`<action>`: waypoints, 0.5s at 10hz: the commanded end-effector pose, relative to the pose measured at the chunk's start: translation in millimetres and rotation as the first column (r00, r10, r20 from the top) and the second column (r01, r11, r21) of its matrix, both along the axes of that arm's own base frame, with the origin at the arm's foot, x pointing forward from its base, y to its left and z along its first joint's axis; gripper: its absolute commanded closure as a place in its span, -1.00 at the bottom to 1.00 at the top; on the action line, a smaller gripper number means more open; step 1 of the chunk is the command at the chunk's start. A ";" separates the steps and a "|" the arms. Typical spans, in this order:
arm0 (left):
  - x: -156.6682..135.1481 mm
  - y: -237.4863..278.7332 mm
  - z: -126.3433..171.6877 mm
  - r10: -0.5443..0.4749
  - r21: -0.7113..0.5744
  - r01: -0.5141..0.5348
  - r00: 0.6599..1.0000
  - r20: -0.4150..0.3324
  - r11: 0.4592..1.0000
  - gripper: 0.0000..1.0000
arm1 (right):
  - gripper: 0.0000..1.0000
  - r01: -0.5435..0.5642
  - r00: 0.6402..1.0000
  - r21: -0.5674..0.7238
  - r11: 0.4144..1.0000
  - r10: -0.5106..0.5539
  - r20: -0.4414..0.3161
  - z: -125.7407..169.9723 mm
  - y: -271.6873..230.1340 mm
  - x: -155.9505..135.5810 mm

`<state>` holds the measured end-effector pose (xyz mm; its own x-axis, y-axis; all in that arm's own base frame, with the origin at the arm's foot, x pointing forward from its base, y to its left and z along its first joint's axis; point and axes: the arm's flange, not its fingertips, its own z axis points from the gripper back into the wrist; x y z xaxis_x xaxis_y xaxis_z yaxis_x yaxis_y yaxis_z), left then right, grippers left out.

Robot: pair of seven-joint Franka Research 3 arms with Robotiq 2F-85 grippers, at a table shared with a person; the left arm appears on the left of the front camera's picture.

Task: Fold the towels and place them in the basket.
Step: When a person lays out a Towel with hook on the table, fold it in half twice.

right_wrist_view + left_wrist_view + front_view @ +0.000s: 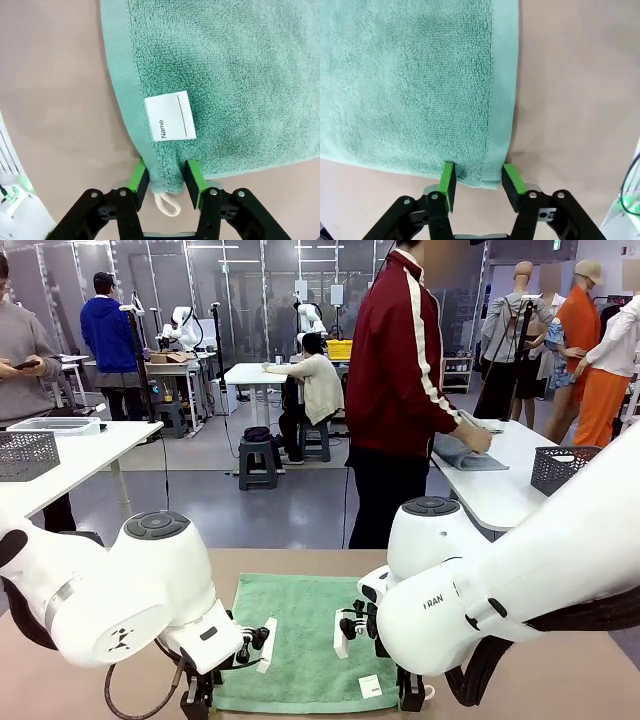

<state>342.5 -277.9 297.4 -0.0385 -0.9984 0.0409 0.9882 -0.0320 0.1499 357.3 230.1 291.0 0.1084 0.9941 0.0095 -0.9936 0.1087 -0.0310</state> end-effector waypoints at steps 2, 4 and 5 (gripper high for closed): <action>9.9 4.3 15.8 -0.018 -0.009 0.018 0.998 -0.059 1.000 -0.01 | 0.19 -0.018 0.999 0.011 1.000 0.018 -0.041 -16.3 -29.1 -35.1; 12.7 3.0 20.2 -0.017 -0.007 0.016 0.996 -0.090 1.000 -0.01 | 0.19 -0.020 0.999 0.016 1.000 0.021 -0.048 -16.4 -28.0 -34.4; 14.1 3.1 20.5 -0.018 -0.005 0.018 0.995 -0.102 1.000 -0.01 | 0.19 -0.024 0.998 0.018 1.000 0.025 -0.050 -16.2 -27.7 -33.6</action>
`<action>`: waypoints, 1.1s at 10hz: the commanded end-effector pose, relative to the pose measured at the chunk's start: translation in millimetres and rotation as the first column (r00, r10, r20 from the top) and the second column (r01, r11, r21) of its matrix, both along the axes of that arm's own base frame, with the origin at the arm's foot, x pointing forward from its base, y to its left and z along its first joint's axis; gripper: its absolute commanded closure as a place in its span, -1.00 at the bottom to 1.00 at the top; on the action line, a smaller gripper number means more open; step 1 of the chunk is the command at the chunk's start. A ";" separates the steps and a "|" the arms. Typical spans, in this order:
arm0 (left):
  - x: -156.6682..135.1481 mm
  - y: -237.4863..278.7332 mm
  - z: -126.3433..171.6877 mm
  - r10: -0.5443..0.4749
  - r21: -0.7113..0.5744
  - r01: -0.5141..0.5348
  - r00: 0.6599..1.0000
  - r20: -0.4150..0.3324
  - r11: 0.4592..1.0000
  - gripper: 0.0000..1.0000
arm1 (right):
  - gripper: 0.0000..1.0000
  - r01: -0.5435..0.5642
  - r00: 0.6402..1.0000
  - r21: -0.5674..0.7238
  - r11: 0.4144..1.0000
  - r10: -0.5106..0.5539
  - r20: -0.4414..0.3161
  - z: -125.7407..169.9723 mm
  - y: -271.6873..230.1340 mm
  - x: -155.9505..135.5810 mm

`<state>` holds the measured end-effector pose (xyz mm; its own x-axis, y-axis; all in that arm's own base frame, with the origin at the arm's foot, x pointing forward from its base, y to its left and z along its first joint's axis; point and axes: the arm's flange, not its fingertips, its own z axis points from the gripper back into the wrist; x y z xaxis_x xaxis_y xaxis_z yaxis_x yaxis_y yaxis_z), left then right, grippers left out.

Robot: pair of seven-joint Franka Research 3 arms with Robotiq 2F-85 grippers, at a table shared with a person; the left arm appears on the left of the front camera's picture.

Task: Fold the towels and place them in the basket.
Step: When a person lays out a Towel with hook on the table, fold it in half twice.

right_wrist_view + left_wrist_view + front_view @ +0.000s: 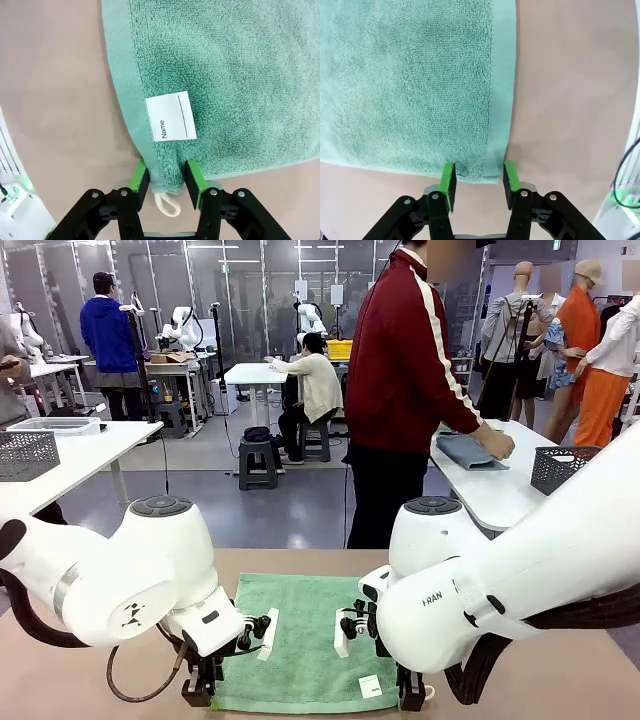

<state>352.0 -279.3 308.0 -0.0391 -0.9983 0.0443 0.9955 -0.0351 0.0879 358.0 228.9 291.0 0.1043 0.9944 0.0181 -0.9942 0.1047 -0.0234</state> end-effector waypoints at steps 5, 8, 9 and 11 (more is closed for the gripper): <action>9.0 1.3 5.1 -0.005 0.006 0.006 0.997 -0.079 1.000 0.39 | 0.59 -0.014 0.999 0.021 1.000 0.015 -0.048 -14.5 -28.3 -34.1; 10.2 -0.8 -0.9 -0.005 0.003 0.006 0.996 -0.089 1.000 0.39 | 0.59 -0.012 0.999 0.027 1.000 0.013 -0.051 -14.8 -29.2 -34.0; 9.9 -1.5 -3.1 -0.008 0.002 0.009 0.996 -0.090 1.000 0.39 | 0.59 -0.011 0.999 0.031 0.999 0.013 -0.053 -15.1 -29.7 -34.1; 10.5 -2.5 -7.5 -0.013 0.005 0.013 0.996 -0.087 1.000 0.39 | 0.59 -0.012 0.998 0.032 0.999 0.014 -0.054 -14.8 -29.8 -33.6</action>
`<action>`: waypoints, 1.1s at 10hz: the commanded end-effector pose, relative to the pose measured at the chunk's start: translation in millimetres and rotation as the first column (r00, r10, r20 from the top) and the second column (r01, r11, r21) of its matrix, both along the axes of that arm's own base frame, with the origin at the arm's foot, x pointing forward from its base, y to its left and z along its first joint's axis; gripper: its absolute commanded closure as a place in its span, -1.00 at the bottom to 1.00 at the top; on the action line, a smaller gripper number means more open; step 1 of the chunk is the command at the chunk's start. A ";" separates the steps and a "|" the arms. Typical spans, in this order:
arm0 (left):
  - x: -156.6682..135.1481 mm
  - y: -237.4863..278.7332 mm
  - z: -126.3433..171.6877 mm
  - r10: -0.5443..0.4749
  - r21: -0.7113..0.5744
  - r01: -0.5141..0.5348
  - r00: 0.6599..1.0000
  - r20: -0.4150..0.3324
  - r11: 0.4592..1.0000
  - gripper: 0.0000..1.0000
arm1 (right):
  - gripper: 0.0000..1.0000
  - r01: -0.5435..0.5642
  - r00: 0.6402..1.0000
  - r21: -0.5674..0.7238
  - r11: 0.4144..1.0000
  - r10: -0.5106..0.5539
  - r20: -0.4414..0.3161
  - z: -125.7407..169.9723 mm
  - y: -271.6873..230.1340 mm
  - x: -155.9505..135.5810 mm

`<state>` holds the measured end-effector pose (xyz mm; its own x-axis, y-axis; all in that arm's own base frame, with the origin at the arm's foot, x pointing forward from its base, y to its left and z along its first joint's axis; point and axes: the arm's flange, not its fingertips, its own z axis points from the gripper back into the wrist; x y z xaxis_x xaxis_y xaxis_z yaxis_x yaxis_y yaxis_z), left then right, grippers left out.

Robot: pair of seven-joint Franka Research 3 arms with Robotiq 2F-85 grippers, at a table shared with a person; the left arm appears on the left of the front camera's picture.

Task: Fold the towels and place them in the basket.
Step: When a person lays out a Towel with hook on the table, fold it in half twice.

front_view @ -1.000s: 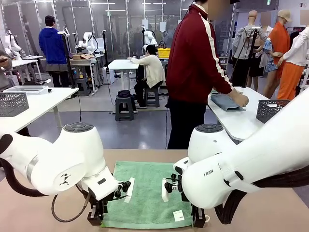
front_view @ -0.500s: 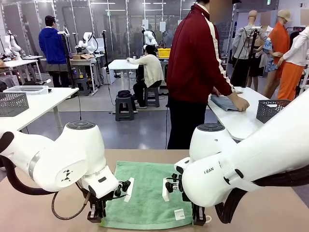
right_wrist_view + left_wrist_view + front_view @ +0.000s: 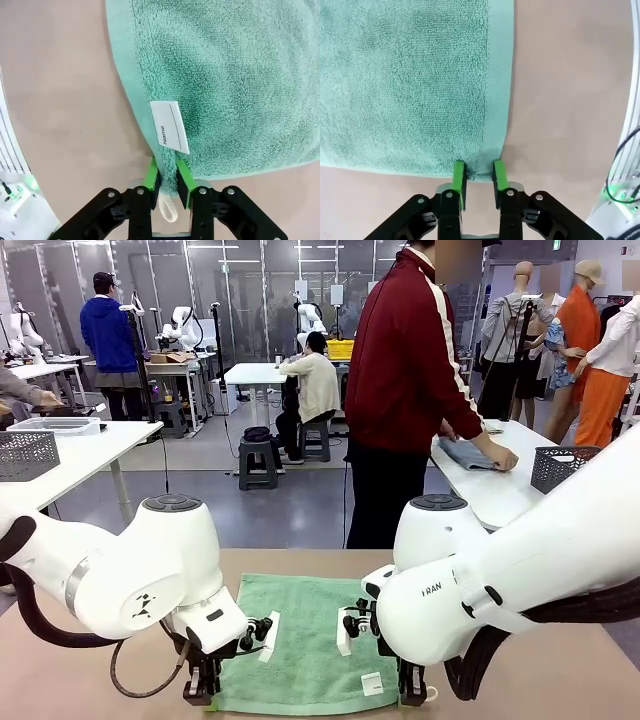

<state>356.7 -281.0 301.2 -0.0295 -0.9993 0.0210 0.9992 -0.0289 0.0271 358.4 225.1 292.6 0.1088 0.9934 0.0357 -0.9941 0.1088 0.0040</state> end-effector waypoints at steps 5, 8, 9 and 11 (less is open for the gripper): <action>7.0 -2.8 2.0 -0.027 -0.027 0.026 0.999 -0.042 0.999 1.00 | 1.00 -0.019 0.998 0.033 0.999 0.021 -0.051 -14.6 -24.3 -33.1; 7.1 -4.2 15.9 -0.033 -0.028 0.031 0.997 -0.065 0.999 1.00 | 1.00 -0.026 0.997 0.027 0.999 0.028 -0.073 -6.5 -20.4 -30.1; 7.0 -3.3 25.5 -0.033 -0.029 0.031 0.998 -0.059 0.999 1.00 | 1.00 -0.034 0.997 0.023 0.999 0.036 -0.070 -0.8 -18.7 -28.1; 1.6 -0.7 44.7 -0.008 -0.034 0.007 1.000 -0.021 0.999 1.00 | 1.00 -0.056 0.998 -0.007 0.998 0.056 -0.041 15.3 -11.6 -25.5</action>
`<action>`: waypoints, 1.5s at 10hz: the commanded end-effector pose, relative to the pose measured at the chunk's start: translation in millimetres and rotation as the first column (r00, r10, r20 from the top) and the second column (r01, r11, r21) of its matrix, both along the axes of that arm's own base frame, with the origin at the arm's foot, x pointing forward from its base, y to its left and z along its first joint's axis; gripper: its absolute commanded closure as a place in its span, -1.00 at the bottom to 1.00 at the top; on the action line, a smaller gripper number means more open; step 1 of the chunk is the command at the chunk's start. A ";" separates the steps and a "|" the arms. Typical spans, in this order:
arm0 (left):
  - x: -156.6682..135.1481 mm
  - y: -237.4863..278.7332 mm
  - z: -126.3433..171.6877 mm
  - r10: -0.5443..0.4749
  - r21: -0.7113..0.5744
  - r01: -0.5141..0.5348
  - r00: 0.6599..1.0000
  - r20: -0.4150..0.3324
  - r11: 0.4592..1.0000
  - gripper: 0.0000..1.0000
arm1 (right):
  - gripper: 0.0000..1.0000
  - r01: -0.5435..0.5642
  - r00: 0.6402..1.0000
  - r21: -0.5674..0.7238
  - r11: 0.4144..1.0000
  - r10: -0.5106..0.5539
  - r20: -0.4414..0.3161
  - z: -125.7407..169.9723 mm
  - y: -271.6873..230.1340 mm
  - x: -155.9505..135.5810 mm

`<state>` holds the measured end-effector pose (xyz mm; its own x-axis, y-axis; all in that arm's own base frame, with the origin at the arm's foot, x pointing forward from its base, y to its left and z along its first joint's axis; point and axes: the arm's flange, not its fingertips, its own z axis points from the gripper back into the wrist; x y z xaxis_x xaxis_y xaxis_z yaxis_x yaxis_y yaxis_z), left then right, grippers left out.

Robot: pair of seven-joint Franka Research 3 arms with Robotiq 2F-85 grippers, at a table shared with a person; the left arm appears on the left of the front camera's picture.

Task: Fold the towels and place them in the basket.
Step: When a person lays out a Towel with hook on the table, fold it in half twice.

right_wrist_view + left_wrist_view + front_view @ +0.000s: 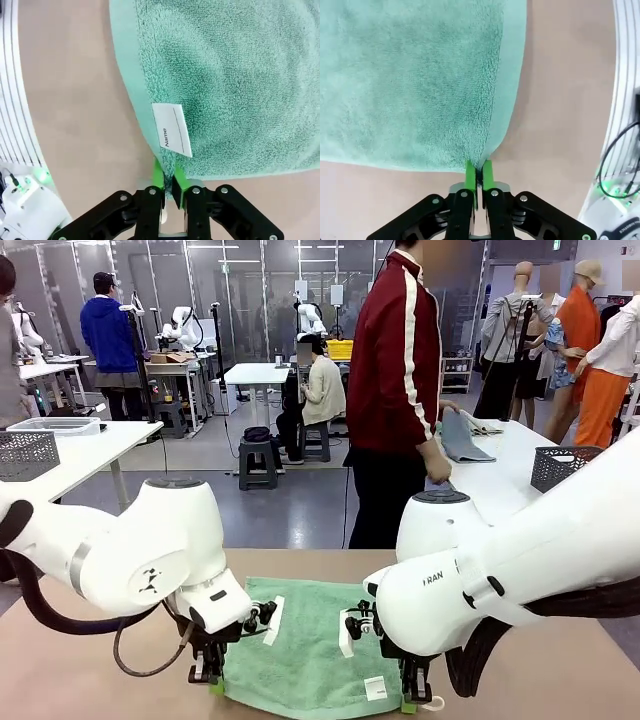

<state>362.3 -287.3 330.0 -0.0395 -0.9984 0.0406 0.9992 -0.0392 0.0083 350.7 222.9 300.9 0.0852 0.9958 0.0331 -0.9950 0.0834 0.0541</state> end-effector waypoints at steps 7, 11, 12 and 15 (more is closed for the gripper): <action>-9.2 7.3 42.2 0.010 -0.006 -0.010 0.999 0.039 1.000 1.00 | 1.00 -0.070 0.995 -0.041 0.997 0.072 0.069 41.5 0.9 -8.1; -9.2 7.3 42.2 0.010 -0.006 -0.010 0.999 0.039 1.000 1.00 | 1.00 -0.070 0.995 -0.041 0.997 0.072 0.069 41.5 0.9 -8.1; -10.7 7.0 40.3 0.010 -0.007 -0.010 0.999 0.033 1.000 0.88 | 0.86 -0.071 0.995 -0.041 0.997 0.073 0.069 41.7 1.0 -8.4; 45.3 7.4 62.5 -0.020 -0.021 0.021 1.000 0.019 1.000 0.88 | 0.86 -0.120 0.991 -0.014 0.993 0.120 0.056 59.6 -17.4 37.1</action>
